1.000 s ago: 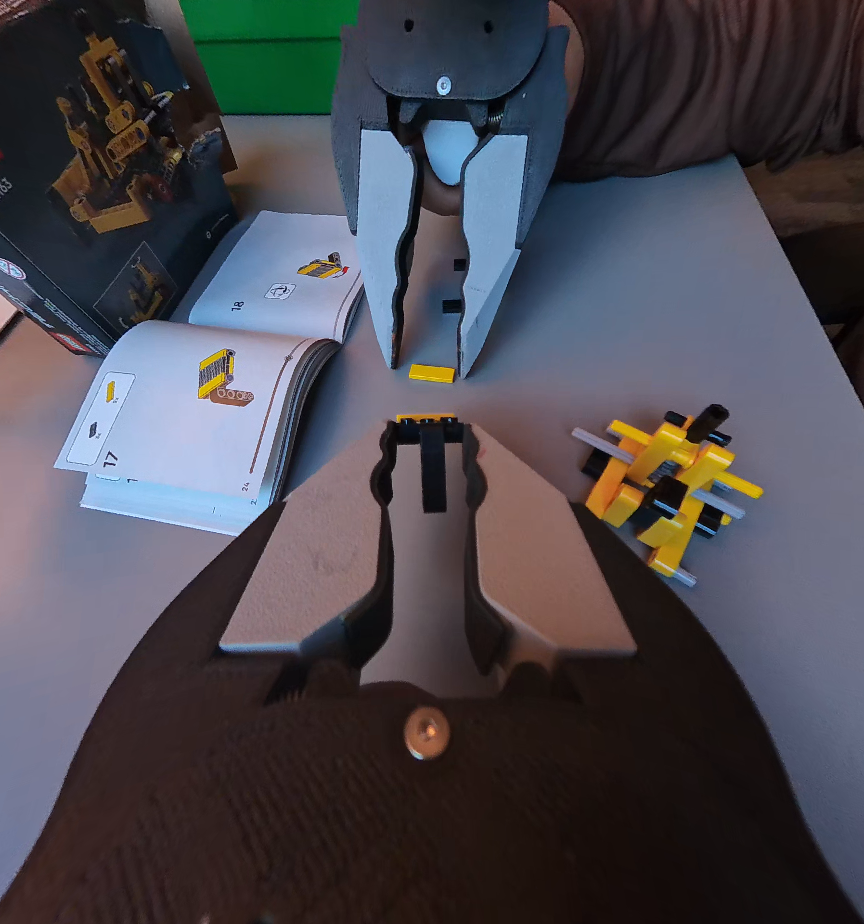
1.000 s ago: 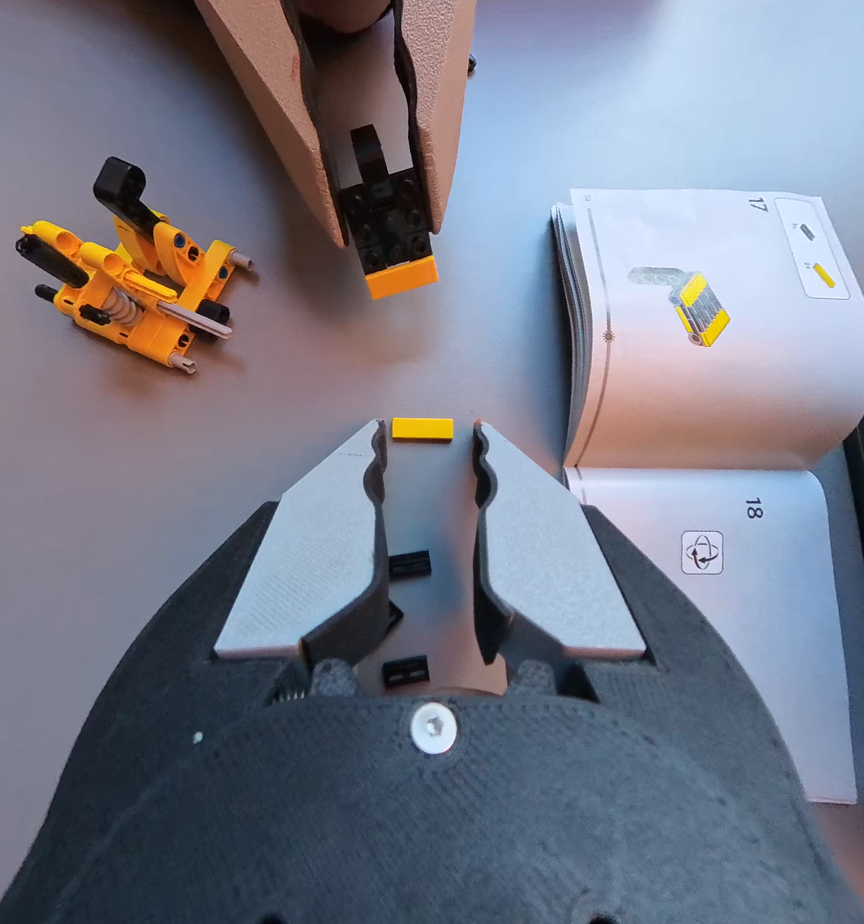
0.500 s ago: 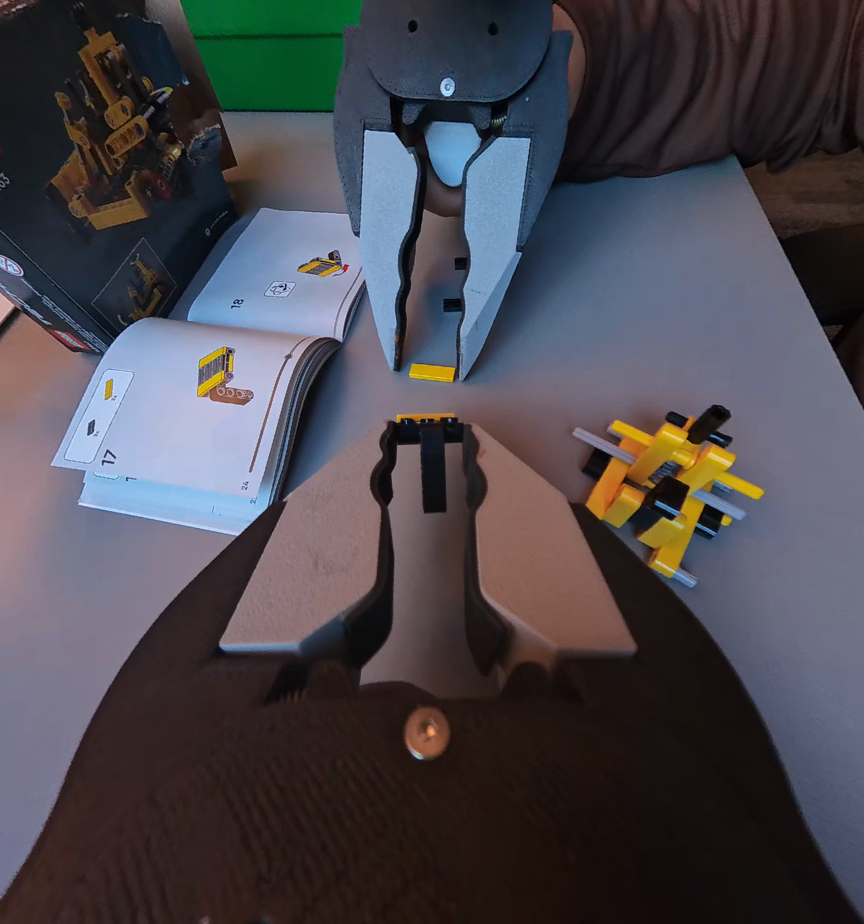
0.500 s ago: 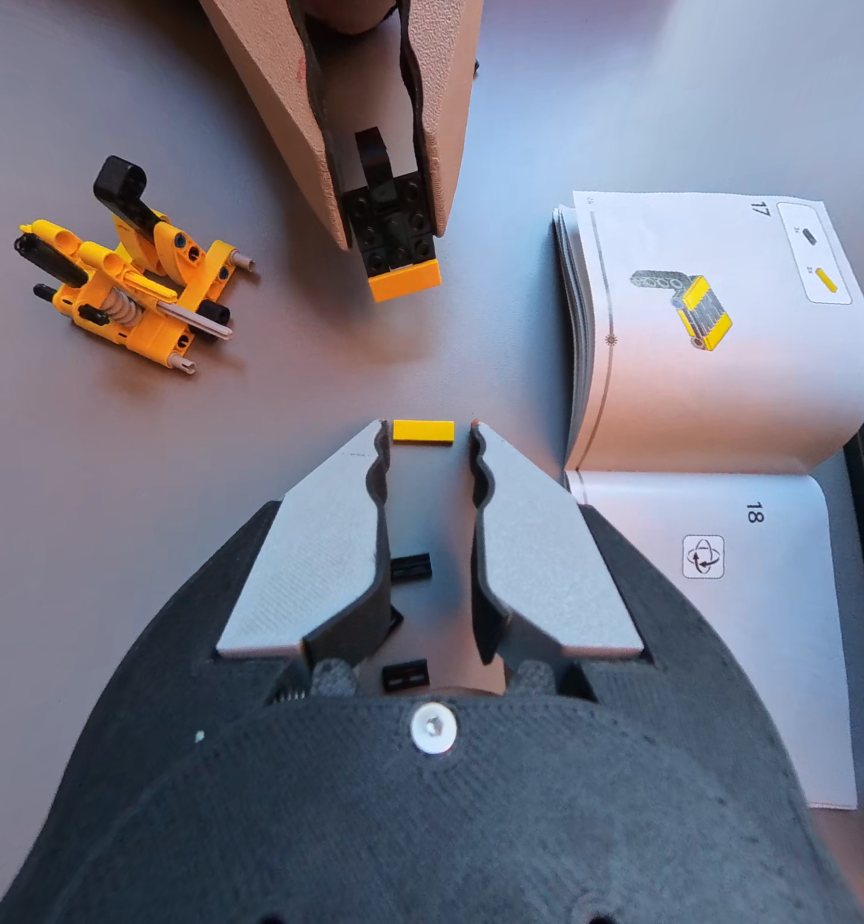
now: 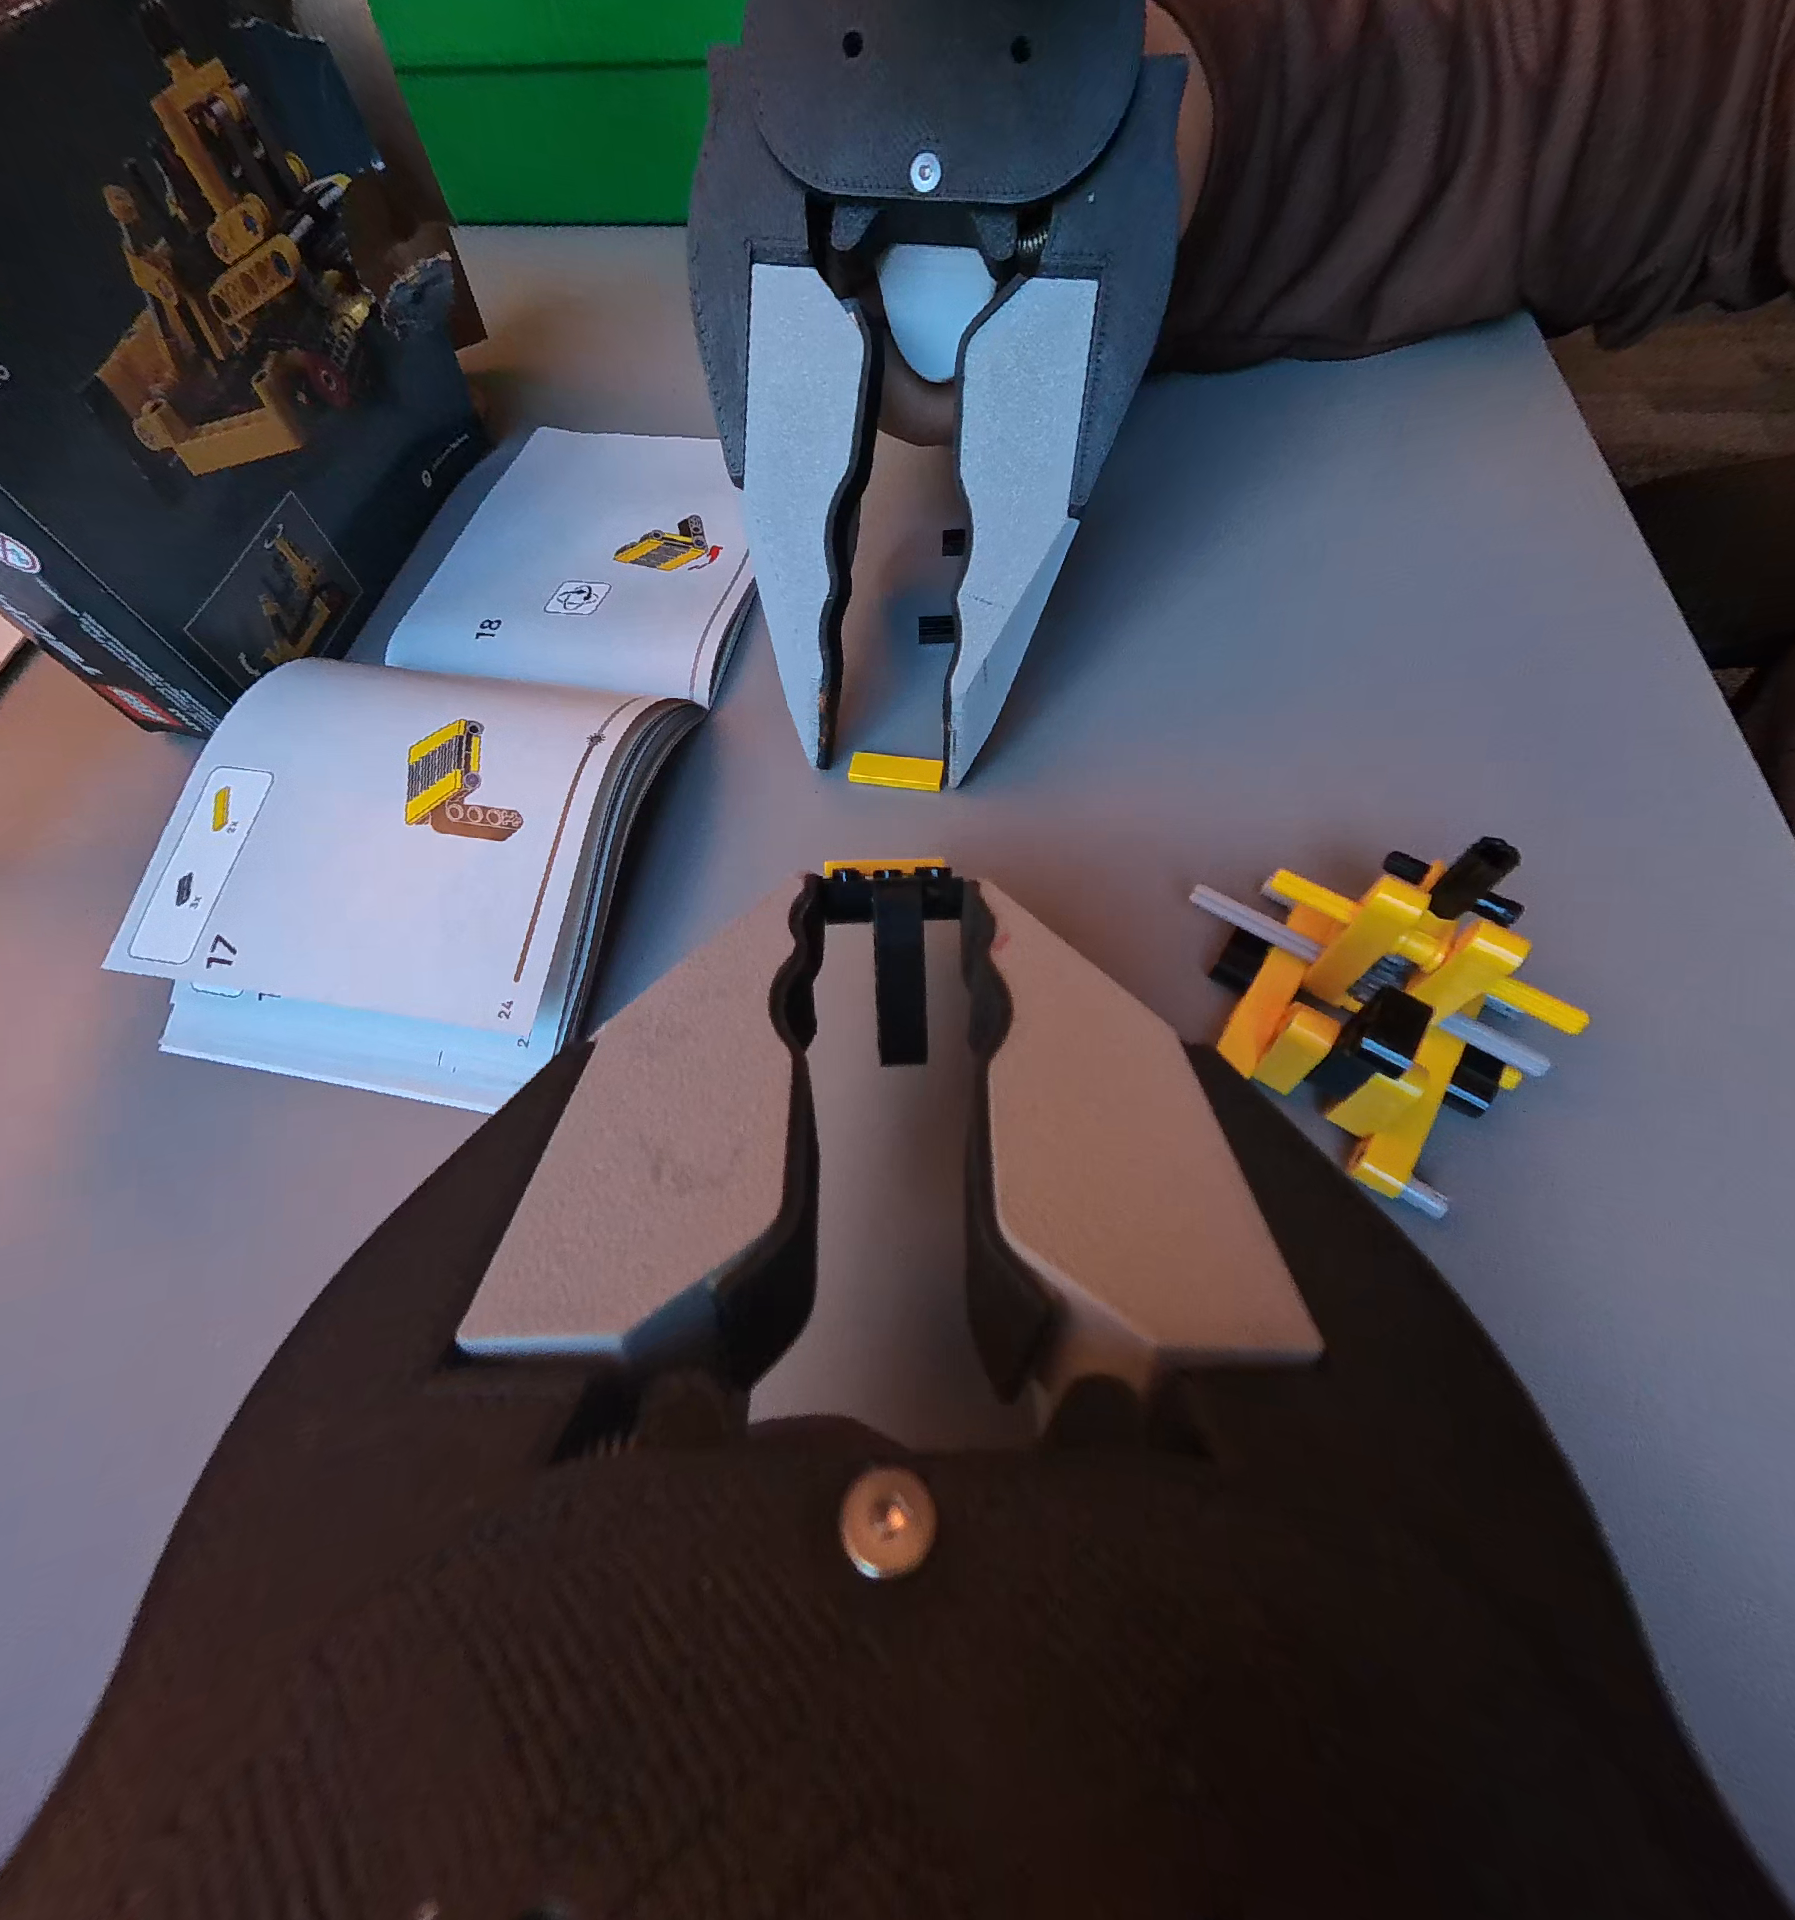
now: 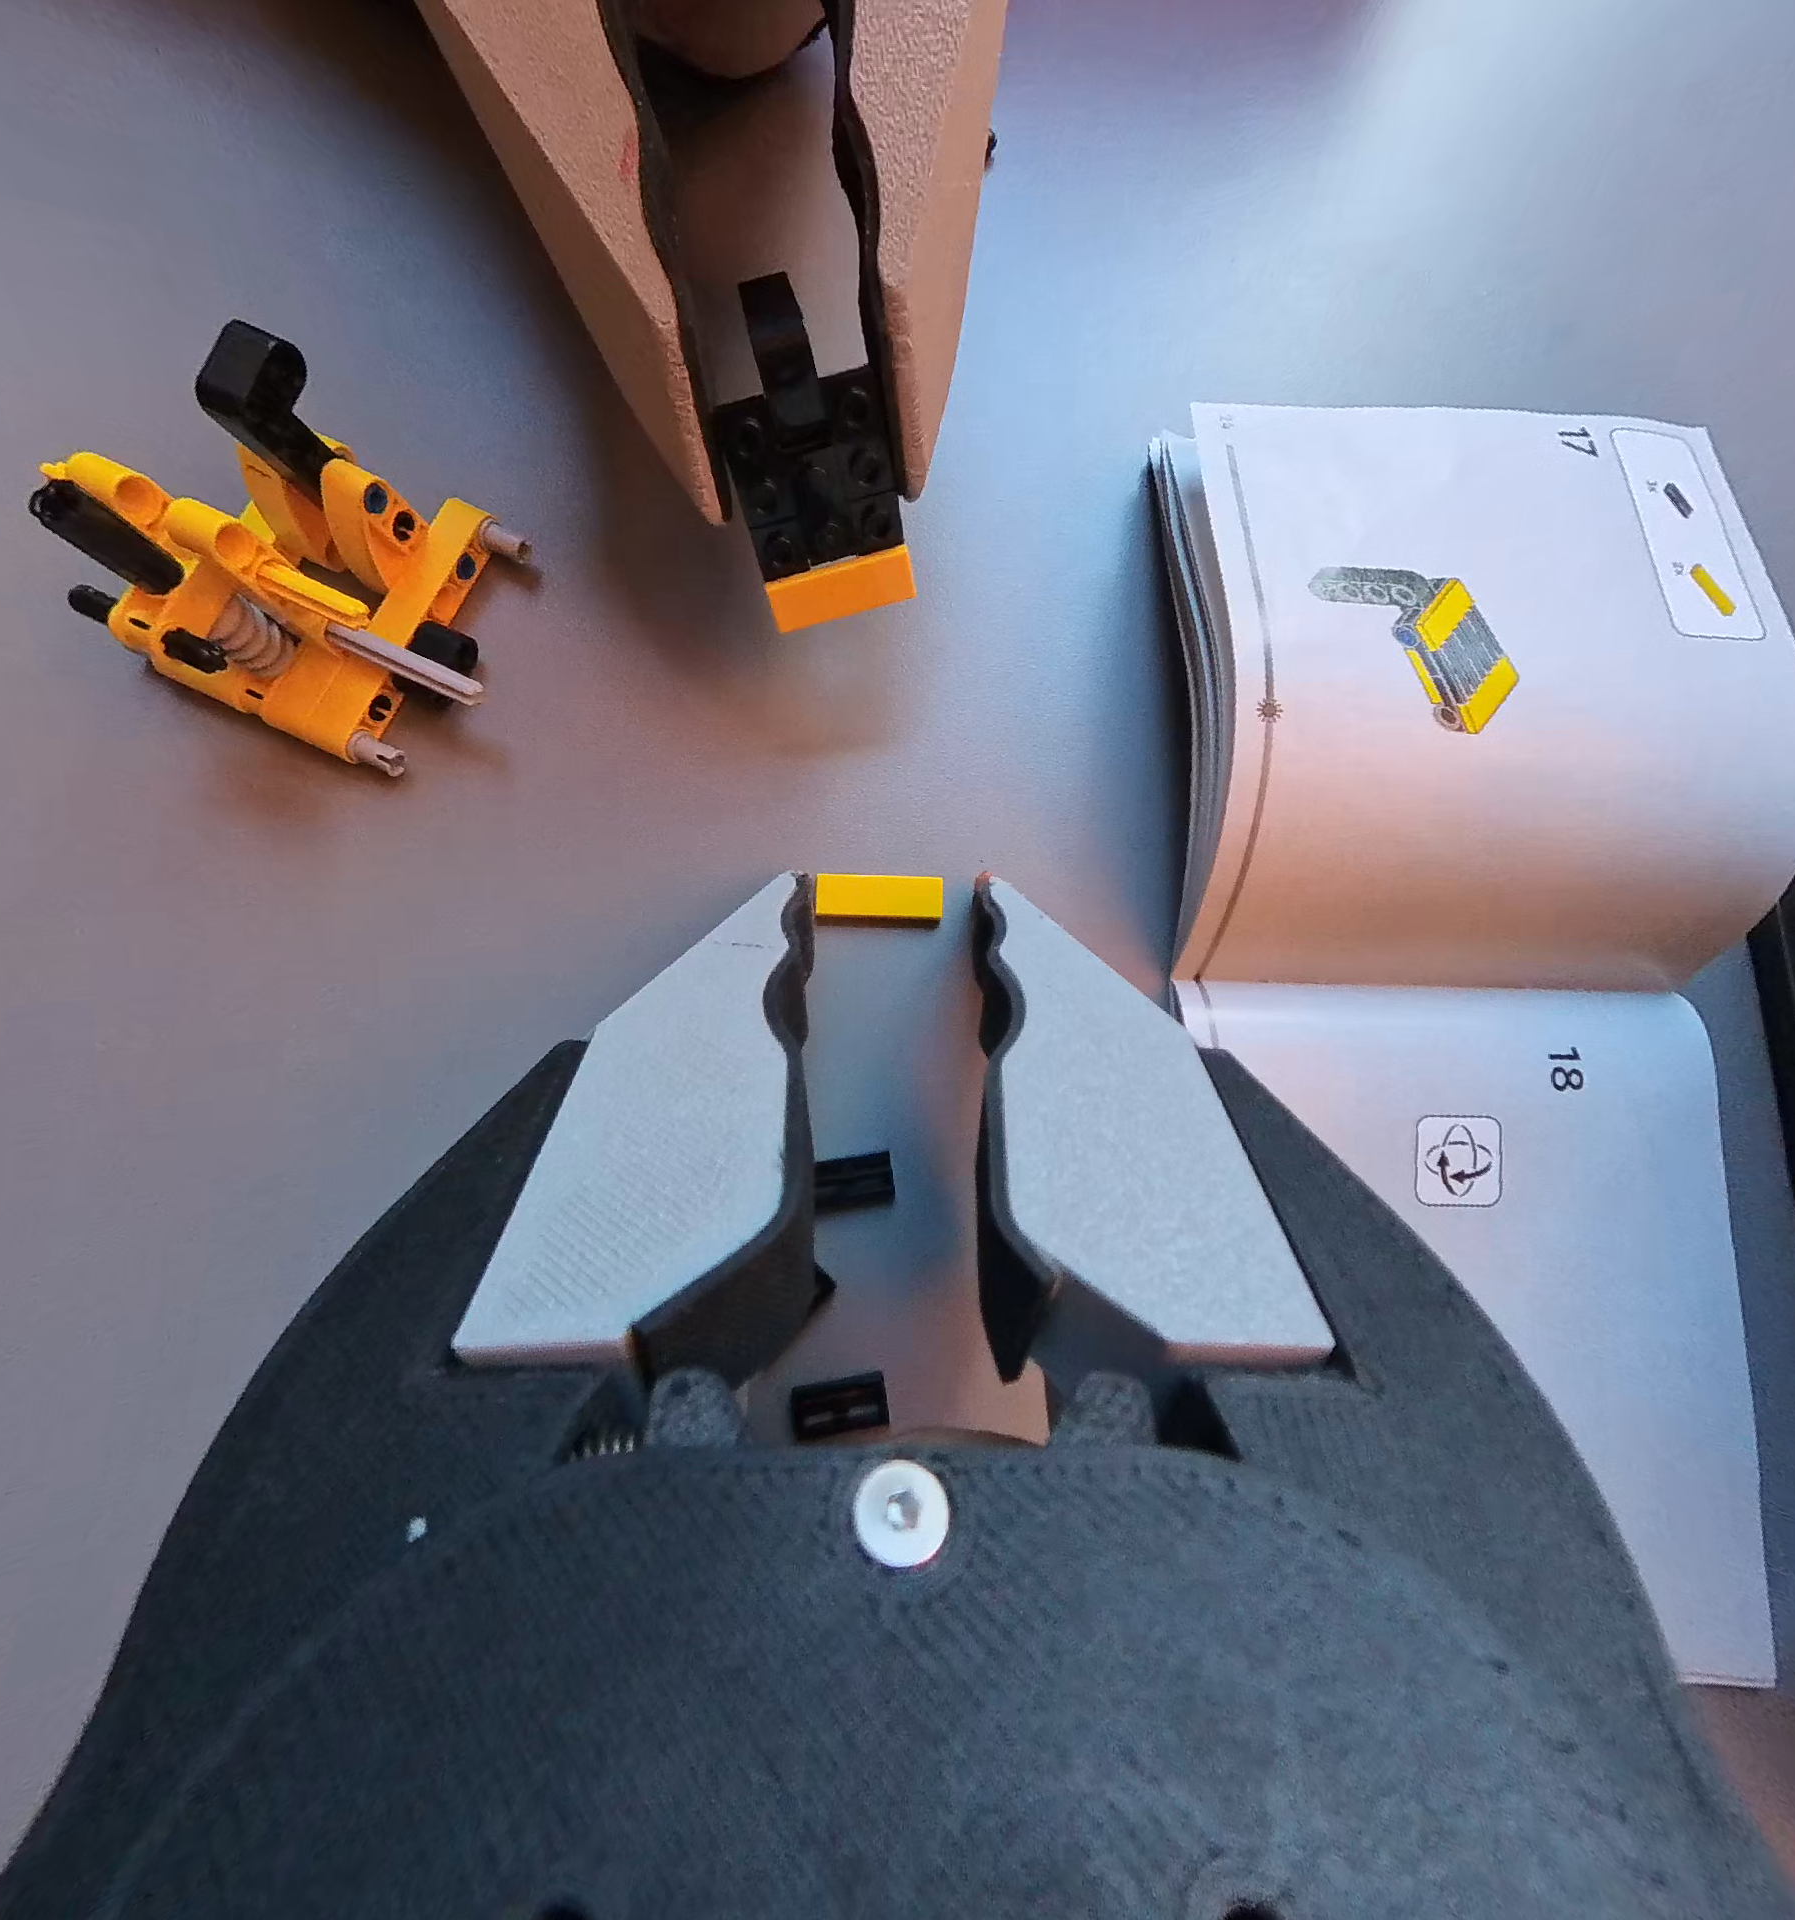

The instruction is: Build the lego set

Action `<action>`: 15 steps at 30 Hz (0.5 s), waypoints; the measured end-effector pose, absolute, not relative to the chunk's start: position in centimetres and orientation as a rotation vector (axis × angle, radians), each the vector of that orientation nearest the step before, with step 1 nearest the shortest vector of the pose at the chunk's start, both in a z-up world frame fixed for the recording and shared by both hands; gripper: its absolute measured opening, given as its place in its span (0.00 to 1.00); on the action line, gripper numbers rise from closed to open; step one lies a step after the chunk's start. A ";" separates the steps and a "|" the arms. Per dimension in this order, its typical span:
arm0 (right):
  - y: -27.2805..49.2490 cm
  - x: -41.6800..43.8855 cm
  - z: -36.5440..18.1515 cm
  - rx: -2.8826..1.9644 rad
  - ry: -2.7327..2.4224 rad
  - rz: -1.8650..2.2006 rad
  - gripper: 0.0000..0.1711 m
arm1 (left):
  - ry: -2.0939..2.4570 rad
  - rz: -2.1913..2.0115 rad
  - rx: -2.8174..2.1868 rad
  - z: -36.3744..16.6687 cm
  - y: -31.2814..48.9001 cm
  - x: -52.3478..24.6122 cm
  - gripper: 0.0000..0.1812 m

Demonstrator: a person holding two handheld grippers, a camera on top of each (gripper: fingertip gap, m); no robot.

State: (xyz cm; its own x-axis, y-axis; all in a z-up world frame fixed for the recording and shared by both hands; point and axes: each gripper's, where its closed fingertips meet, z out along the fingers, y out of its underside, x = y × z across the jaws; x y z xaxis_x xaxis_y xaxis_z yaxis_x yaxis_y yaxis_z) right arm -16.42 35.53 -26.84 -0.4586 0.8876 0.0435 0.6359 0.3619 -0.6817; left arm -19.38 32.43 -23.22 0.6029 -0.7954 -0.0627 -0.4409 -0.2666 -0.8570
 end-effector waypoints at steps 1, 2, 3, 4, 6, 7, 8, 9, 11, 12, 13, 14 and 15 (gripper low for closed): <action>35.5 -16.4 -26.8 -1.326 -2.223 0.841 0.16 | 0.990 -0.480 -1.904 -23.2 32.4 -19.4 0.13; 35.5 -16.4 -26.8 -1.325 -2.223 0.840 0.16 | 0.991 -0.479 -1.905 -23.3 32.4 -19.4 0.13; 35.5 -16.4 -26.8 -1.324 -2.224 0.839 0.16 | 0.991 -0.478 -1.906 -23.3 32.4 -19.4 0.13; 35.6 -16.4 -26.8 -1.323 -2.224 0.837 0.16 | 0.992 -0.477 -1.906 -23.3 32.4 -19.4 0.13; 35.7 -16.3 -26.8 -1.322 -2.222 0.834 0.17 | 0.992 -0.477 -1.906 -23.3 32.4 -19.4 0.13; 35.7 -16.3 -26.6 -1.322 -2.218 0.840 0.18 | 0.992 -0.477 -1.906 -23.3 32.4 -19.4 0.13; 35.8 -16.3 -26.5 -1.322 -2.211 0.846 0.18 | 0.993 -0.476 -1.906 -23.3 32.4 -19.4 0.13; 35.9 -16.3 -26.3 -1.322 -2.202 0.852 0.18 | 0.994 -0.476 -1.906 -23.3 32.4 -19.4 0.13; 36.1 -16.3 -25.9 -1.322 -2.186 0.864 0.18 | 0.997 -0.474 -1.904 -23.3 32.4 -19.3 0.13; 36.1 -16.4 -25.7 -1.317 -2.178 0.874 0.18 | 0.999 -0.473 -1.903 -23.3 32.4 -19.3 0.13; 36.0 -16.4 -25.6 -1.311 -2.172 0.884 0.18 | 1.001 -0.472 -1.901 -23.3 32.4 -19.3 0.13; 35.9 -16.5 -25.5 -1.304 -2.171 0.893 0.18 | 1.002 -0.471 -1.899 -23.3 32.4 -19.3 0.13; 35.7 -16.5 -25.4 -1.294 -2.172 0.900 0.18 | 1.004 -0.472 -1.896 -23.3 32.3 -19.3 0.13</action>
